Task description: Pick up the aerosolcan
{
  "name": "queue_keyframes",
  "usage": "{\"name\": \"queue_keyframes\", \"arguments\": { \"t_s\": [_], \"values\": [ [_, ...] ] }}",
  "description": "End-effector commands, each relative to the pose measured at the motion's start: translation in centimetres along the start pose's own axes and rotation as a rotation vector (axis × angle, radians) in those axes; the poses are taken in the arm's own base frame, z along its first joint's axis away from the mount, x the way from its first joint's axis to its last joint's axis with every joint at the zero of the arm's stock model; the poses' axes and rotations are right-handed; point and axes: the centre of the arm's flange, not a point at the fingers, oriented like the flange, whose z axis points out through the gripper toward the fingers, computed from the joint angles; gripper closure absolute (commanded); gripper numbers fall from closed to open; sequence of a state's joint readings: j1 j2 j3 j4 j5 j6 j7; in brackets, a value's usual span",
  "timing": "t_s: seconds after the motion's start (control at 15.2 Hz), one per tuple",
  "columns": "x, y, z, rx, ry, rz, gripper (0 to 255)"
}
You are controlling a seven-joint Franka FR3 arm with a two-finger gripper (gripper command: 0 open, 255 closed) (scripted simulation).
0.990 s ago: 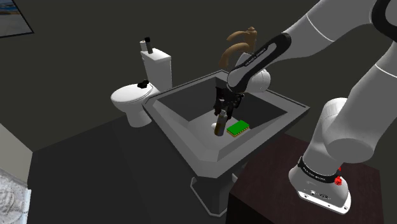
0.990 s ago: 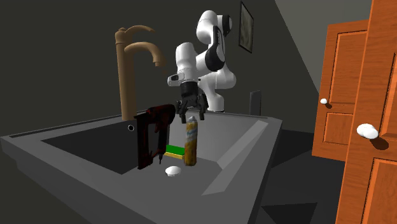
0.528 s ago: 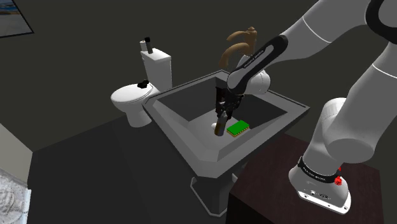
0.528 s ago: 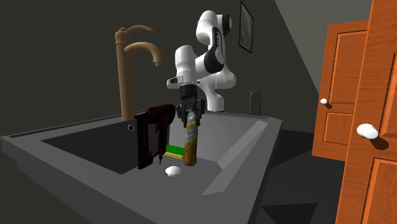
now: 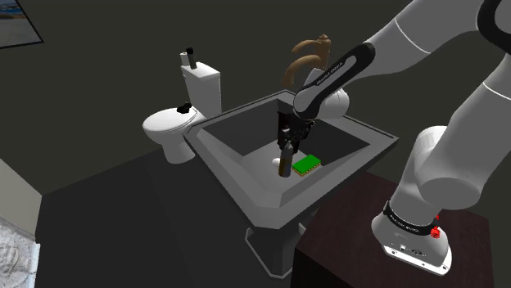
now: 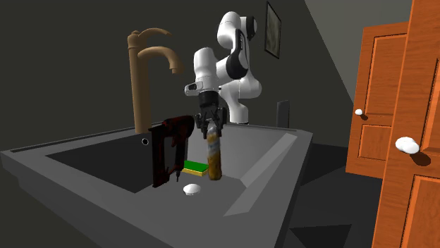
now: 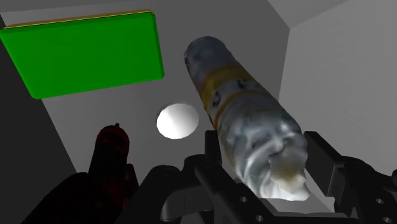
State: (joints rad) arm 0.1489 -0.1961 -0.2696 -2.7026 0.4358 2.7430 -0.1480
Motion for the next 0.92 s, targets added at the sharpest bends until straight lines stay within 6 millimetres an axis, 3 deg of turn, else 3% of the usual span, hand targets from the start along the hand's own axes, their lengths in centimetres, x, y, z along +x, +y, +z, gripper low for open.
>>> {"name": "queue_keyframes", "arguments": {
  "t_s": [0.0,0.73,0.86],
  "values": [
    [0.2,-0.3,-0.8,-0.001,-0.001,0.0,255],
    [1.3,-1.8,-6.3,-0.001,-0.001,0.0,255],
    [1.4,-1.9,-6.4,-0.001,0.0,0.0,255]
  ]
}}
